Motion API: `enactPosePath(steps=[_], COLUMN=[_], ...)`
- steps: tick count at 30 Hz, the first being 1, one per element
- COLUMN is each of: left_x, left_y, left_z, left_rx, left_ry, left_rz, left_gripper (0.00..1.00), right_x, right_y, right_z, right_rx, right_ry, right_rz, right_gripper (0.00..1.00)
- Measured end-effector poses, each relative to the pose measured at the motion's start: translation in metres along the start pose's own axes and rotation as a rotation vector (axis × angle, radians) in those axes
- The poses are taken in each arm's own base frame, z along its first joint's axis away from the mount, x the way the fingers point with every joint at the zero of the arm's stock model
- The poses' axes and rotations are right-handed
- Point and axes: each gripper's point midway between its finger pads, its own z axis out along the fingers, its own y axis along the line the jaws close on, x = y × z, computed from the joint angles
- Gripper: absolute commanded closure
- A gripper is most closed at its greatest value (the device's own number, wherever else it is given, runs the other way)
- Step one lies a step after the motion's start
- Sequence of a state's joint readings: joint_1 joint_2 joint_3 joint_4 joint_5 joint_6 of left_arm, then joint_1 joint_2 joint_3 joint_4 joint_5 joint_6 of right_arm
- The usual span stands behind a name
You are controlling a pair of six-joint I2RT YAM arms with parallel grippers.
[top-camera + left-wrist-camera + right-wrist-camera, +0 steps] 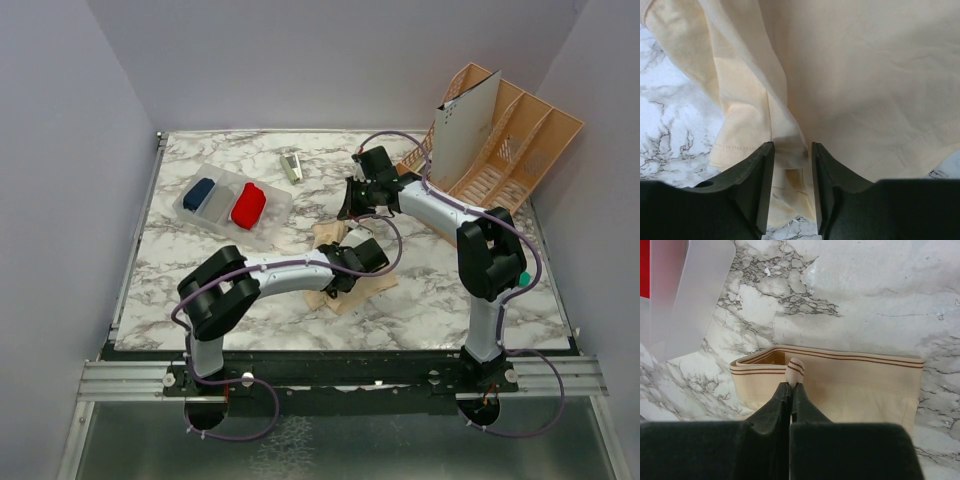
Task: Roll the underwear
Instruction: Fold the underwear at the center of the board.
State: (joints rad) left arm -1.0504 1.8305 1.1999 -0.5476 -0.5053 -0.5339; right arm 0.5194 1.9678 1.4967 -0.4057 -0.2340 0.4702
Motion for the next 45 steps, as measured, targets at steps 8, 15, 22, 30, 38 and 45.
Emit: enactPosePath(steps=[8,15,22,30,38,45], left_x=[0.005,0.005,-0.008,-0.054,-0.061,-0.064], left_y=[0.005,0.01,0.006,-0.018,-0.054,-0.094], left_z=[0.003,0.002,-0.02,-0.086,-0.102,-0.094], left_rx=[-0.072,-0.1,-0.027,0.264,0.507,0.642], left_ry=[-0.003,-0.006,-0.023,-0.105,-0.043,0.017], left_rz=[0.047,0.055,0.035,-0.067,-0.122,-0.151], left_gripper=[0.88,1.0,1.0,1.0,1.0,1.0], right_x=[0.0,0.0,0.002,0.003,0.003,-0.002], right_y=[0.0,0.0,-0.002,-0.012,-0.024,-0.029], right_z=[0.0,0.0,0.0,-0.002,-0.006,-0.013], right_rx=[0.001,0.001,0.006,0.052,0.109,0.132], right_ry=[0.0,0.001,0.006,0.014,0.015,-0.003], right_rz=[0.0,0.0,-0.011,-0.057,-0.116,-0.174], right_gripper=[0.99,0.99,1.0,0.99,1.0,1.0])
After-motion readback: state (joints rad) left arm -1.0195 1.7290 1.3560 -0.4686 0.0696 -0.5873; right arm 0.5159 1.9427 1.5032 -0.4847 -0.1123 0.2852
